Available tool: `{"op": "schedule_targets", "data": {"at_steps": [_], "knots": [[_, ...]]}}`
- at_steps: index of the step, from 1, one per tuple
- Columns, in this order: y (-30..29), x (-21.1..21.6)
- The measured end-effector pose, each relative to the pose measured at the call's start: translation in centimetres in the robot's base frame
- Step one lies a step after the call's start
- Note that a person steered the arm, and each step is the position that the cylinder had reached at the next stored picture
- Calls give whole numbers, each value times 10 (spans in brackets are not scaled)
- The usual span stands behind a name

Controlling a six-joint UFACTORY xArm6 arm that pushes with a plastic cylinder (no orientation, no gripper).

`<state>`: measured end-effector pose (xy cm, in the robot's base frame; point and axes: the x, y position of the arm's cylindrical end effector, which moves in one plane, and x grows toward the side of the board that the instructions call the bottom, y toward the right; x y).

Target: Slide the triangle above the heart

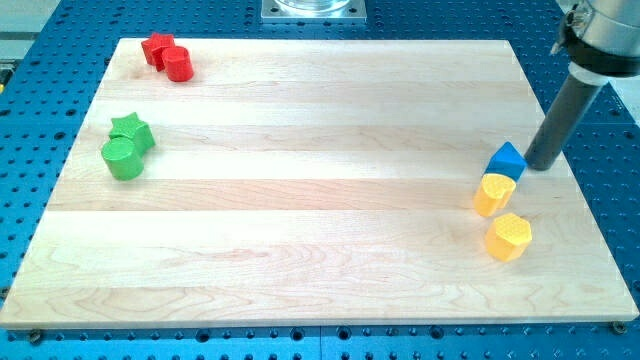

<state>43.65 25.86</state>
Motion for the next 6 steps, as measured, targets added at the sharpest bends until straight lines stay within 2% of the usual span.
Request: {"op": "schedule_targets", "data": {"at_steps": [2,4,5,6], "knots": [[-19,-8],[-80,-15],[-112,-32],[-200,-28]]}}
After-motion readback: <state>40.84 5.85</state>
